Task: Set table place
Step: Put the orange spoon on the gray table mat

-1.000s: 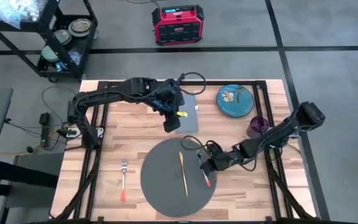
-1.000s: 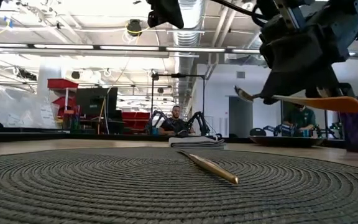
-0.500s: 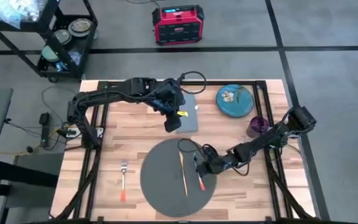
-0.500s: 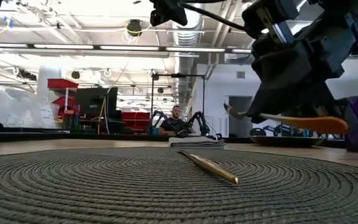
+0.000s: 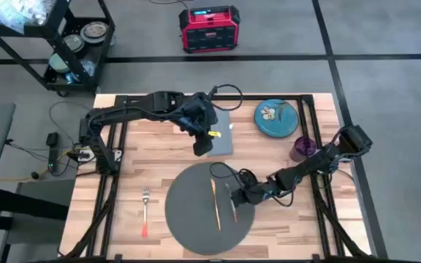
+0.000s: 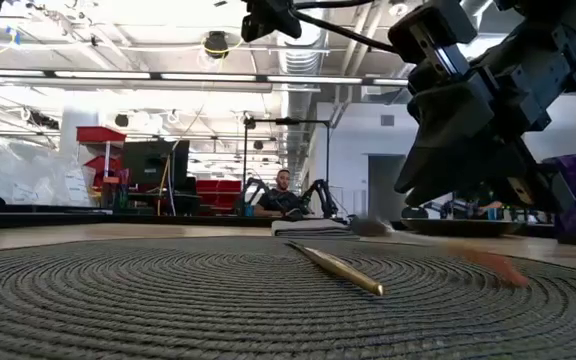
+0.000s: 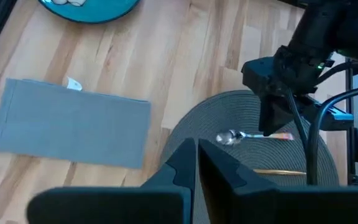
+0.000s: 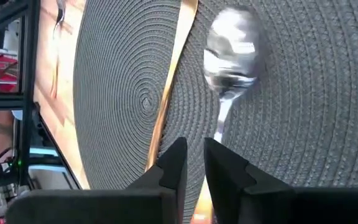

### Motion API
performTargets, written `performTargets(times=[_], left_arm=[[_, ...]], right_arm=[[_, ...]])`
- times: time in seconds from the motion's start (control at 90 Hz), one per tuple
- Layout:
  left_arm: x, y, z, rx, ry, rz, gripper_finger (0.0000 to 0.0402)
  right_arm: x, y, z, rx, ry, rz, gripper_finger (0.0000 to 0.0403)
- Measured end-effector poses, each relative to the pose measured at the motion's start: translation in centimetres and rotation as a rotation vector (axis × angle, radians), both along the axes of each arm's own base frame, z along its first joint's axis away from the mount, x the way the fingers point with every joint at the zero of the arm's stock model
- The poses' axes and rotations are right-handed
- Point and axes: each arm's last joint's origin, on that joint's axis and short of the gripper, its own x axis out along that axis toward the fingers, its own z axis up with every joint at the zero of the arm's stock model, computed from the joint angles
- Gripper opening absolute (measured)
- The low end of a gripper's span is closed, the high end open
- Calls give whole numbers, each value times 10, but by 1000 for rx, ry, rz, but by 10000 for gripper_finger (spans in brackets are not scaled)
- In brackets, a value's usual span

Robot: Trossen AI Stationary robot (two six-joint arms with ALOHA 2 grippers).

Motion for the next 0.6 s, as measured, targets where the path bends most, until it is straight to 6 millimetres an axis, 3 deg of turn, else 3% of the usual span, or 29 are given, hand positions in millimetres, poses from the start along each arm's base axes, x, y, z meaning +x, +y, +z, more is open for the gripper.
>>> performTargets(times=[0.133, 0.211, 0.389, 0.511, 0.6], left_arm=[[-2, -3, -2, -32, 33, 10, 0], [-3, -14, -13, -72, 85, 8, 0], [4, -59, -78, -201, 234, -6, 0], [20, -94, -124, -399, 84, -4, 0], [25, -107, -146, -522, -35, 55, 0]], right_arm=[[-2, 1, 0, -30, 12, 27, 45], [-7, -1, 4, -47, 38, 31, 44], [-24, -2, 12, -122, 133, 79, 43], [-40, -5, 18, -197, 222, 150, 43], [-49, -8, 23, -237, 272, 216, 43]])
